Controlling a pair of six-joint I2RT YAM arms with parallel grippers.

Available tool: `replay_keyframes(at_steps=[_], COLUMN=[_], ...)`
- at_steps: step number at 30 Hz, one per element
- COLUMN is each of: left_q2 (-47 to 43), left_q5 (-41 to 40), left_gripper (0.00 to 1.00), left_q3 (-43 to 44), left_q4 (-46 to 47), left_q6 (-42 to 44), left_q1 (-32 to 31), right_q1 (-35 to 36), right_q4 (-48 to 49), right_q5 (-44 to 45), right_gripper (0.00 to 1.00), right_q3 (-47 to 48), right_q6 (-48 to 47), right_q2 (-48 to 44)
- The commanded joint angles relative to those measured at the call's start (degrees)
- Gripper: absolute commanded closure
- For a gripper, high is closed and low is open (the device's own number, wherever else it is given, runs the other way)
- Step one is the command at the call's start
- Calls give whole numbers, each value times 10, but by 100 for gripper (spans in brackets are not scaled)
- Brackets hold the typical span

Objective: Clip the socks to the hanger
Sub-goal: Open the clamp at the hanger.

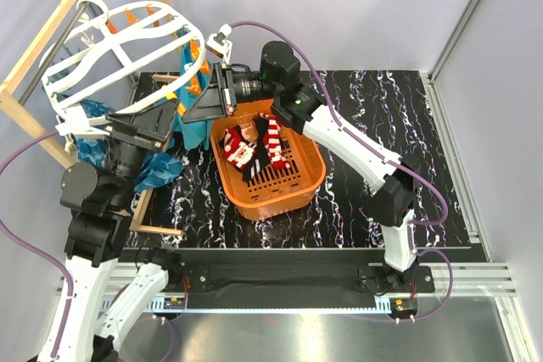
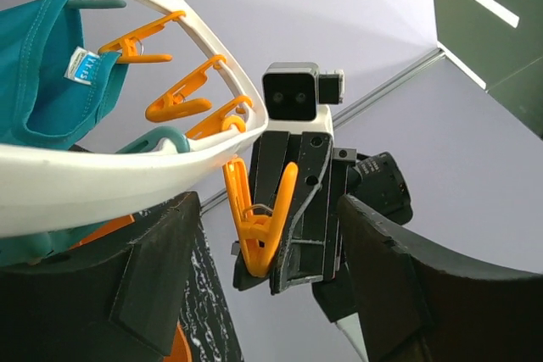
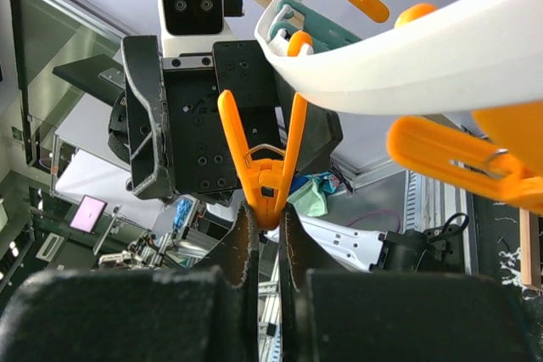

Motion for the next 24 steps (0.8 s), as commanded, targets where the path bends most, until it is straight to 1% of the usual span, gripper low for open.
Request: replay_keyframes(at_steps=[1, 3, 4, 5, 7, 10, 13, 14, 16, 17, 19, 21, 22, 24], left_q2=[-30, -54, -83, -93, -112, -108, -72, -44, -12, 1, 35, 53, 71, 81], left_q5=[35, 56, 56, 53, 49, 75, 94, 93, 73, 66, 57, 70, 69, 58], left_gripper=[28, 28, 28, 28, 28, 28, 29, 29, 29, 29, 29, 31, 32, 33], left_q3=[-7, -19, -24, -22, -8, 29, 73, 86, 141, 154, 189, 208, 228, 243], left_q4=[32, 50, 42, 34, 10, -17, -34, -59, -102, -139, -160, -173, -186, -224], left_q6=[69, 98, 104, 109, 123, 122, 97, 91, 79, 76, 60, 42, 35, 32], left_q1=[0, 0, 1, 1, 1, 1, 1, 1, 1, 1, 1, 1, 1, 1], right_q1=[5, 5, 3, 3, 2, 0, 0, 1, 0, 1, 1, 1, 0, -1], right_q4=[-27, -40, -47, -59, -60, -63, -62, -61, -63, -63, -65, -65, -83, -84], right_q5=[-50, -47, -44, -40, -38, -36, -36, -36, -36, -34, -34, -34, -34, -35], right_gripper=[100, 100, 100, 100, 100, 100, 100, 100, 100, 100, 100, 100, 100, 100], right_q3=[33, 38, 40, 41, 41, 43, 46, 47, 48, 48, 51, 55, 55, 56], right_q6=[-9, -19, -24, -36, -40, -42, -41, -39, -37, -39, -41, -42, -42, -43], right_q2=[-24, -20, -20, -20, -20, -16, -14, -14, -16, -17, -18, -17, -17, -16])
